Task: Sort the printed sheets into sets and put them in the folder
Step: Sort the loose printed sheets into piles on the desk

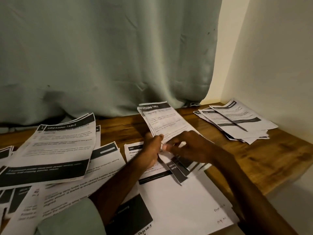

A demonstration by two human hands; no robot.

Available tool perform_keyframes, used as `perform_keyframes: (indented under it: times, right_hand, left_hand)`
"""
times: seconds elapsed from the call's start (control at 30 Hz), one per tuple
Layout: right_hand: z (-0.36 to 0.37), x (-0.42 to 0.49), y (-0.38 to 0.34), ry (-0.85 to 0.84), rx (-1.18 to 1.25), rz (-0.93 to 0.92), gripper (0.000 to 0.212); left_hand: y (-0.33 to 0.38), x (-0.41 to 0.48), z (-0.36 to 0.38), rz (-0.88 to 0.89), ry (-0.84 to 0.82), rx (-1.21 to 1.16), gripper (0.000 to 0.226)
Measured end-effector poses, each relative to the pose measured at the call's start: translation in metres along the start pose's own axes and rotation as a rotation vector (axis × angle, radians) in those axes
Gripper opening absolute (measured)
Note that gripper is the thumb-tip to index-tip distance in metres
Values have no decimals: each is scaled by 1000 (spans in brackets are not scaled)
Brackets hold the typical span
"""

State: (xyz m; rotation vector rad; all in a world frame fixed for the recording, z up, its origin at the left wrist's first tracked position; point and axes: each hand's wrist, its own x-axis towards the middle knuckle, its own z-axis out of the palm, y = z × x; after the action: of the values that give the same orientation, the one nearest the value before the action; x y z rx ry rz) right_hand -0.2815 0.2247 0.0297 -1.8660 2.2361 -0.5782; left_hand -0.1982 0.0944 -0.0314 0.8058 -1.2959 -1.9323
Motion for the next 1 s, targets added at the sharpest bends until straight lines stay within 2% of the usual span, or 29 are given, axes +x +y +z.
perform_keyframes:
  times: [0.03, 0.1, 0.17, 0.2, 0.27, 0.33, 0.4, 0.5, 0.57, 0.63, 0.8, 0.93, 1.0]
  right_hand:
    - [-12, -2, 2, 38, 94, 36, 44]
    - [-35, -3, 12, 288, 175, 129, 45]
    - [-47, 2, 28, 556, 206, 228, 49]
    - [-52, 4, 30, 611, 232, 279, 56]
    - [-58, 7, 37, 576, 373, 315, 56]
    - [-57, 10, 39, 492, 598, 256, 34]
    - [-49, 16, 35, 458, 852, 254, 25]
    - [-31, 34, 30, 376, 1082, 299, 28]
    - [-19, 44, 26, 337, 1113, 309, 27]
    - [-3, 53, 27, 346, 1137, 316, 31]
    - [27, 63, 39, 395, 1168, 305, 35]
    - [33, 62, 47, 448, 1165, 313, 32]
    - [33, 62, 50, 465, 1156, 332, 29]
  left_hand:
    - [9, 2, -3, 27, 5, 33, 19]
    - [30, 5, -12, 72, 0, 104, 15]
    - [50, 3, -19, 111, -69, 122, 22]
    - [58, 2, -24, 124, -113, 127, 28]
    - [70, -1, -34, 134, -220, 125, 36]
    - [79, -3, -45, 126, -313, 122, 40]
    - [86, -4, -58, 128, -322, 129, 40]
    - [85, -2, -86, 141, -265, 133, 48]
    - [78, -2, -103, 122, -260, 151, 59]
    - [70, 0, -115, 98, -241, 155, 61]
    - [55, 10, -126, 75, -133, 87, 39]
    - [42, 14, -130, 66, -53, 67, 17]
    - [39, 16, -133, 78, -27, 78, 13]
